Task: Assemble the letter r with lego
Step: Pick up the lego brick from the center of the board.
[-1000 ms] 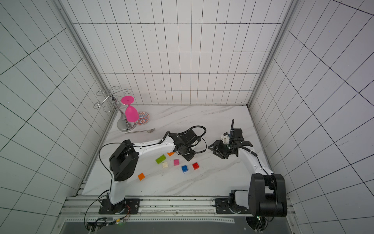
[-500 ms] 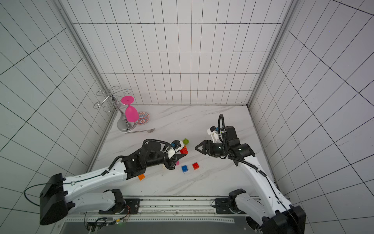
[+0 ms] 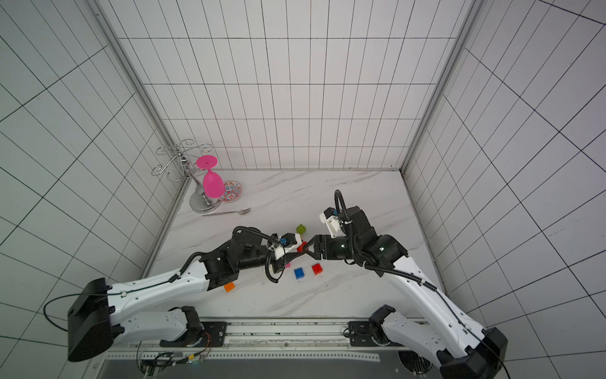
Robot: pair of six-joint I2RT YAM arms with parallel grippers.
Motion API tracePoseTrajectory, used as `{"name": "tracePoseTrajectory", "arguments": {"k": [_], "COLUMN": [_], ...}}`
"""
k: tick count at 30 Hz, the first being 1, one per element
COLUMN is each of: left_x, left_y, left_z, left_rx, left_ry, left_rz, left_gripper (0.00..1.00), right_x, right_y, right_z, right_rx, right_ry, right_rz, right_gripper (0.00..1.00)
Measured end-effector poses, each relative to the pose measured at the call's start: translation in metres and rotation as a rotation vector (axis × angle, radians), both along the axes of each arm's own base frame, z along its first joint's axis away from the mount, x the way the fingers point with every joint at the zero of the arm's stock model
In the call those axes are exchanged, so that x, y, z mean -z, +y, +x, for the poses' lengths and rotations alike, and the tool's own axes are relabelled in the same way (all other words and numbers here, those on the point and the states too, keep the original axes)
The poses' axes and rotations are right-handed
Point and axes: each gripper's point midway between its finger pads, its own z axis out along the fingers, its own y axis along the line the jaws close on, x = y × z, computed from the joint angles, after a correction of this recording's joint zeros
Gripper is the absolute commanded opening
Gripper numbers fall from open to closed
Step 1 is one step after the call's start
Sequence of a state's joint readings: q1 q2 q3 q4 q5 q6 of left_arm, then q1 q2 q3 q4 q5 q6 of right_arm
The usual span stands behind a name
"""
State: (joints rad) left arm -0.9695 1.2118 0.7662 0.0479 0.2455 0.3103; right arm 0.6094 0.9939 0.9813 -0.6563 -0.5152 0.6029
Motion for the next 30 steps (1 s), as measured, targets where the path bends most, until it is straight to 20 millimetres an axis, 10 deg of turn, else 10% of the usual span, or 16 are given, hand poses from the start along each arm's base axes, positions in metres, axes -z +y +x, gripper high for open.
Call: {"name": "tracePoseTrajectory", "arguments": {"k": [30], "left_x": [0.007], "left_y": [-0.006], "left_z": [-0.008], "left_rx": [0.051], "left_ry": [0.009], "left_rz": [0.022], "left_gripper": [0.0], "right_x": [0.014], "right_y": [0.021], "right_z": [0.0], "right_rx": [-0.035], "right_ry": [0.024], "right_rz": [-0.107], "right_gripper": [0.41]}}
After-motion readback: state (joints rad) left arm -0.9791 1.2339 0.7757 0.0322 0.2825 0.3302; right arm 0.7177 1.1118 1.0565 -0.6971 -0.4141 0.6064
